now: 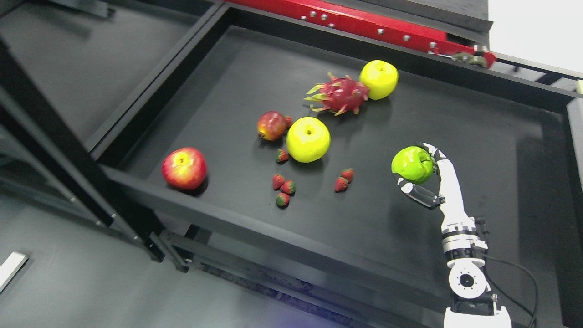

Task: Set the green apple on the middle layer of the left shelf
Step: 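Lower the green apple onto the black shelf tray with the right hand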

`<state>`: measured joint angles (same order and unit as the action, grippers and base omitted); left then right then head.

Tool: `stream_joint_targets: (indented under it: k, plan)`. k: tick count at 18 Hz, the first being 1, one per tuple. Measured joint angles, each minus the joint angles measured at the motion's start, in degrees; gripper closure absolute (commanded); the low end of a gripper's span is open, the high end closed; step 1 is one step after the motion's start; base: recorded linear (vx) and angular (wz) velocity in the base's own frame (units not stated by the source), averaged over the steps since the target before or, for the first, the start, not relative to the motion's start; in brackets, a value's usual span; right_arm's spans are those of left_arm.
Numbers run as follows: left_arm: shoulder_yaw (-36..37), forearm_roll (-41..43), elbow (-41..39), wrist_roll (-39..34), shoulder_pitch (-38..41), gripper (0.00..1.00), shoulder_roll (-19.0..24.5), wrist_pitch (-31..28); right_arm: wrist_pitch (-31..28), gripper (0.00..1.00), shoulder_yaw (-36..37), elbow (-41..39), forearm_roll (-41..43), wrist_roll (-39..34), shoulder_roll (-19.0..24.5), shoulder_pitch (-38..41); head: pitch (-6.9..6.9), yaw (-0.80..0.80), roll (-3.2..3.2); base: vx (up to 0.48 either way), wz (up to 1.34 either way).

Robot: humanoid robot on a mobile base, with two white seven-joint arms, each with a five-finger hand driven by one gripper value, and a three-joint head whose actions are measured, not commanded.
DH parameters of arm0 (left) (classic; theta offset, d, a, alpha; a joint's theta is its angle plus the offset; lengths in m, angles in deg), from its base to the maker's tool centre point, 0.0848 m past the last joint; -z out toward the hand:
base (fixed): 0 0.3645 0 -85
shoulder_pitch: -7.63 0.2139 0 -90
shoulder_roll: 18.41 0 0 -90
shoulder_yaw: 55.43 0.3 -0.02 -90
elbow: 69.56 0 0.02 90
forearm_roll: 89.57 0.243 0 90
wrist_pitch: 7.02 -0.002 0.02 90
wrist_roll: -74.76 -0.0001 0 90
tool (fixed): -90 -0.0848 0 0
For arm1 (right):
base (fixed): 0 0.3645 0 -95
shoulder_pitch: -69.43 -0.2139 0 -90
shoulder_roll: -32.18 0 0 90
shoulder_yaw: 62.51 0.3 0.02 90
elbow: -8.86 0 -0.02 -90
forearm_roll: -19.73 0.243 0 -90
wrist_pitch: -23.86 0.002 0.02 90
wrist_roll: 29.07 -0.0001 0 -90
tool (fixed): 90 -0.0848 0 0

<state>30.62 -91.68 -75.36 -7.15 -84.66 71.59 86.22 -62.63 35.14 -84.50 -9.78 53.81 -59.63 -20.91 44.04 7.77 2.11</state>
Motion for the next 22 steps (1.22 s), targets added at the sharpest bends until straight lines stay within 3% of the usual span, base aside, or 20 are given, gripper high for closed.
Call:
stream_joint_targets:
  k: [14,17,20,21,22]
  plan:
    - [0.00,0.00,0.00,0.00,0.01,0.00,0.00,0.01,-2.28,0.98,0.05,11.48,-2.12,-0.11,-1.92,-6.69,-0.01,0.00,0.00,0.085,-0.17]
    - [0.00,0.00,0.00,0.00,0.01,0.00,0.00,0.01,-2.36,0.94,-1.49,14.19,-2.21,-0.21,-1.95,-7.61,-0.01,0.00,0.00,0.000,0.00]
    - [0.00,0.00,0.00,0.00,0.02,0.00,0.00,0.03,-2.46,0.52,-3.18,16.90,-2.25,-0.41,-1.91,-8.53,-0.01,0.00,0.00,0.000,0.00]
    - [0.00,0.00,0.00,0.00,0.02,0.00,0.00,0.03,-2.36,0.12,-3.57,17.59,-2.26,-0.31,-1.82,-8.70,-0.01,0.00,0.00,0.000,0.00]
    - [0.00,0.00,0.00,0.00,0.01,0.00,0.00,0.04,-2.97,0.00,-3.91,18.22,-2.15,0.04,-1.74,-8.87,-0.02,0.00,0.00,0.000,0.00]
